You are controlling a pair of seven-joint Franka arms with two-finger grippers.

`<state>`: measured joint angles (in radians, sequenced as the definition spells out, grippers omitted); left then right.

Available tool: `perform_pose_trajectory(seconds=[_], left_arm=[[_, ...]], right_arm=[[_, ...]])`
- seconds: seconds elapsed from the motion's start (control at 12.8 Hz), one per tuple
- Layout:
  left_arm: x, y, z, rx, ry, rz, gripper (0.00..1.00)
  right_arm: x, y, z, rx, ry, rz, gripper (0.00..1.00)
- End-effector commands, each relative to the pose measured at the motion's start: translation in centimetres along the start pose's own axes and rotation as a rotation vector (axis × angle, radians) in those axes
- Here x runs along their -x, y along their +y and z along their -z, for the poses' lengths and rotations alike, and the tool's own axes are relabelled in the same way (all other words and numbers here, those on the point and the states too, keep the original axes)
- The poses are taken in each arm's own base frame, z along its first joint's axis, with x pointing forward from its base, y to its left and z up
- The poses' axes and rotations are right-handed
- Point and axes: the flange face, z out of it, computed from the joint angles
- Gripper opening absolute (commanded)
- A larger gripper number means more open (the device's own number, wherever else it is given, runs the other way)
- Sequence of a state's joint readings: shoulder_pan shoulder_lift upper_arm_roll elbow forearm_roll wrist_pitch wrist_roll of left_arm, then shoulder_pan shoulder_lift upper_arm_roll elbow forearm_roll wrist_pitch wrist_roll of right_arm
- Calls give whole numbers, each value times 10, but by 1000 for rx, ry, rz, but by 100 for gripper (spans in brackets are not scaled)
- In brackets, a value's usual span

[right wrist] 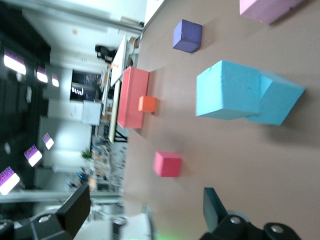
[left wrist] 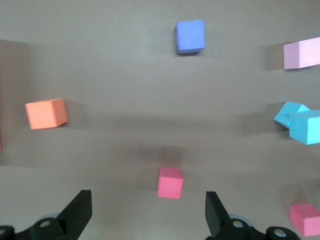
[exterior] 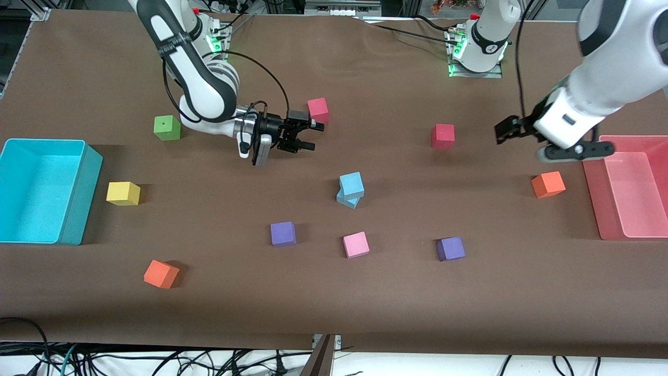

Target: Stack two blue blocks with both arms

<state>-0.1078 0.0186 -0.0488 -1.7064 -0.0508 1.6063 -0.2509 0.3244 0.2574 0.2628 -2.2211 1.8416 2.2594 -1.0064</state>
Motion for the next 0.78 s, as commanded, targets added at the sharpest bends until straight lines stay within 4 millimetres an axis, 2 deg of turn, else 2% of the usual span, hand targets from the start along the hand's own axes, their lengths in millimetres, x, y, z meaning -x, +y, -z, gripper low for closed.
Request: perform_pose_trajectory(seconds=[0.0, 0.08, 0.16, 0.39, 0.7], left_arm=[[22, -19, 15, -1, -15, -33, 100], [24, -26, 20, -4, -20, -23, 100], [25, -31, 23, -3, -22, -14, 100], [23, -29, 34, -3, -28, -17, 100], [21, -30, 34, -7, -24, -14, 100]], right_arm=[[5, -24, 20, -9, -3, -219, 100], [1, -24, 28, 44, -42, -264, 100], [-2, -27, 38, 132, -116, -236, 100], [-4, -22, 60, 335, -278, -123, 100], [-32, -7, 123, 699, -348, -13, 100]])
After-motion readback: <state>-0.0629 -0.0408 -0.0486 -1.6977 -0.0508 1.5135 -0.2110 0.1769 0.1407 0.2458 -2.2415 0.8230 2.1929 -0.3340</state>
